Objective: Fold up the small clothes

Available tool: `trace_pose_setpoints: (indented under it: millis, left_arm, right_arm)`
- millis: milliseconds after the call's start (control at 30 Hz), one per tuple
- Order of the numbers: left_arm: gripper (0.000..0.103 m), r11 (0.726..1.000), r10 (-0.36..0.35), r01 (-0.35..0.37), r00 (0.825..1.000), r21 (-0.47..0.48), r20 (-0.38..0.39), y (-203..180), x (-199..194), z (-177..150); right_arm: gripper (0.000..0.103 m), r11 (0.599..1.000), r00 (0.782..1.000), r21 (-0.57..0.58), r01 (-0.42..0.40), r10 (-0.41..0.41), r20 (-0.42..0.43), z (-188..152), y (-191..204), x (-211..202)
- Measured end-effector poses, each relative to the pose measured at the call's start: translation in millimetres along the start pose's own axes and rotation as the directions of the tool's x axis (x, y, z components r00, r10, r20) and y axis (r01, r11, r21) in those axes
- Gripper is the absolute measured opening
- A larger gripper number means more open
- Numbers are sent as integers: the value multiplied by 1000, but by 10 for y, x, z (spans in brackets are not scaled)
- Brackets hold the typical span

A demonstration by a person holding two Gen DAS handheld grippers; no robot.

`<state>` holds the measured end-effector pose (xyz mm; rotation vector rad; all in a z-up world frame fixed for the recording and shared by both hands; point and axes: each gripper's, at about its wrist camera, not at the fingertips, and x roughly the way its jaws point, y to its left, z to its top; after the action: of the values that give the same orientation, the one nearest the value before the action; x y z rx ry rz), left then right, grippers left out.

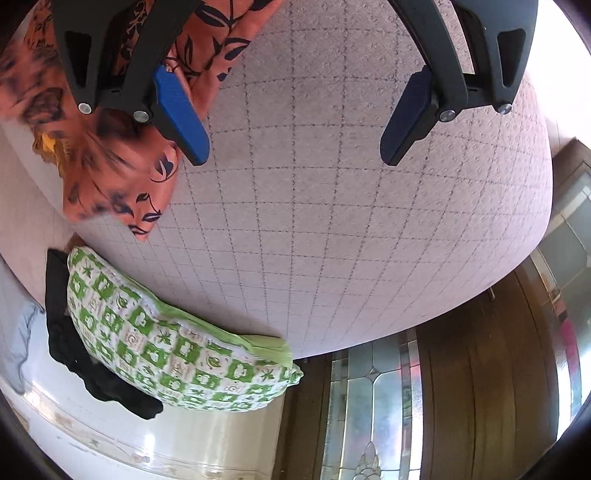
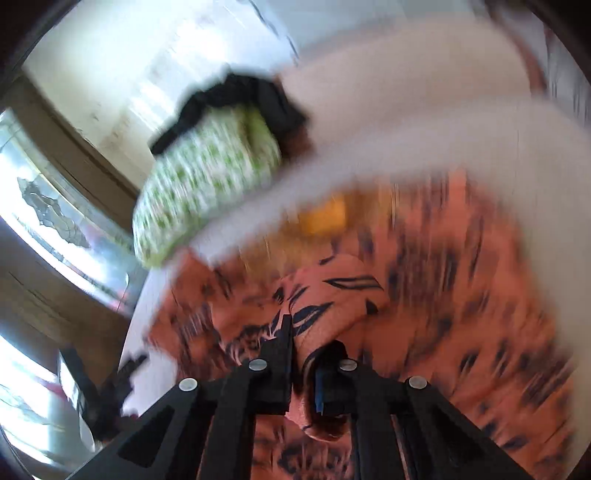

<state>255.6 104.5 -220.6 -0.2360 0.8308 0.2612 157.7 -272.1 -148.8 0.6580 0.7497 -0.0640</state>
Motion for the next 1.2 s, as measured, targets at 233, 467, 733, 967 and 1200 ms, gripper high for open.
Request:
trace_pose_setpoints:
  millis: [233,467,733,967,1200]
  left_arm:
    - [94,995,-39,37,999,93,19,-277,-10,-54]
    - [94,945,-19,5,999,328,41,-762,21,-254]
    - [94,917,38,-32,999,399,-7,-899,162,-344]
    - [96,910,46,-29,998,413,-31,-884,212,-355]
    - [96,925,15,19,996,378,-87,-847,233,-298]
  right_arm:
    - [13,984,967,-41,176,-165,194,719,-219,-275]
    - [16,901,919,185,392,-377,-111,402,-1382,480]
    - [18,931,939,180,318,-336,79,290,-1183,152]
    - [18,981,980,-92,171,-179,-83,139,-439,957]
    - [18,963,960,-100,250,-260,-104,-69,-461,1019]
